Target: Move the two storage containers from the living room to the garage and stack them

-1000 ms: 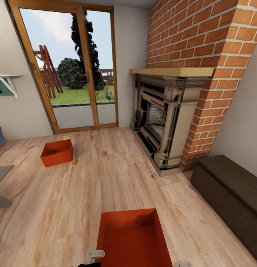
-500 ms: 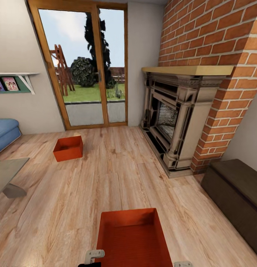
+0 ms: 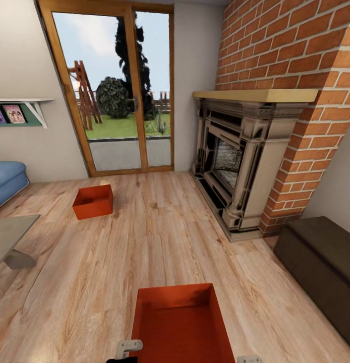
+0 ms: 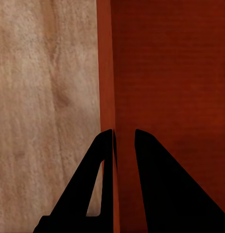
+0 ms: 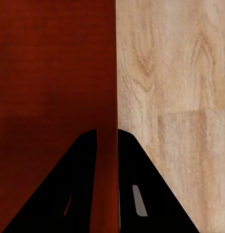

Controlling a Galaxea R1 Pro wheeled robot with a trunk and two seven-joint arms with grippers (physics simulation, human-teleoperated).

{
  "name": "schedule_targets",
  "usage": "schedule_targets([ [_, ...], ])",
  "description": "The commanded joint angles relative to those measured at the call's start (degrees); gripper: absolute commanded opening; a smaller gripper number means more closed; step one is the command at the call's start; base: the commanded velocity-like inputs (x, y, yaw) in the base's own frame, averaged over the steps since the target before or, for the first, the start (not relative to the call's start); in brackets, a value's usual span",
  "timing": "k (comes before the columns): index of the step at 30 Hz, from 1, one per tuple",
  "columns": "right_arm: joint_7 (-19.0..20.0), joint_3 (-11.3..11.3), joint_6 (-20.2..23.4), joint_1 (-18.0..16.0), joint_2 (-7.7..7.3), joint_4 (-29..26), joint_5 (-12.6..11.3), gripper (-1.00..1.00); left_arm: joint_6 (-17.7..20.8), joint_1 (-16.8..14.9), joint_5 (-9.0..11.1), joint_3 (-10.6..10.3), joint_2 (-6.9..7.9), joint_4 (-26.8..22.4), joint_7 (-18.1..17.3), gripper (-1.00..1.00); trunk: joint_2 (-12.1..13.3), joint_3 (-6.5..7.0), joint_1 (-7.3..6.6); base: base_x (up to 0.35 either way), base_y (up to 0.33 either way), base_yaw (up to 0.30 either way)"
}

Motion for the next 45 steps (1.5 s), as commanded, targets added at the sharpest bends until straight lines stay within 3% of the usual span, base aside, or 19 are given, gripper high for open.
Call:
schedule_targets([
  [1, 0.0, 0.9, 0.4, 0.0, -0.03, 0.1, -0.9, -1.0, -2.4, -0.1, -0.2, -0.5, 0.76, -0.2, 1.1, -1.0, 0.0, -0.06, -0.01, 0.0, 0.0, 0.044],
  [14, 0.0, 1.0, 0.5, 0.0, 0.0, 0.1, -0.9, -1.0, -2.4, -0.1, -0.3, -0.5, 0.76, -0.2, 1.1, -1.0, 0.0, -0.48, -0.01, 0.0, -0.039, 0.203],
  [30, 0.0, 1.0, 0.5, 0.0, 0.0, 0.1, -0.9, -1.0, -2.4, -0.1, -0.3, -0.5, 0.76, -0.2, 1.1, -1.0, 0.0, -1.09, -0.01, 0.0, -0.245, 0.255],
  [45, 0.0, 1.0, 0.5, 0.0, -0.06, 0.1, -0.9, -1.0, -2.4, -0.1, -0.3, -0.5, 0.76, -0.3, 1.1, -1.0, 0.0, -1.67, -0.01, 0.0, -0.028, 0.256],
])
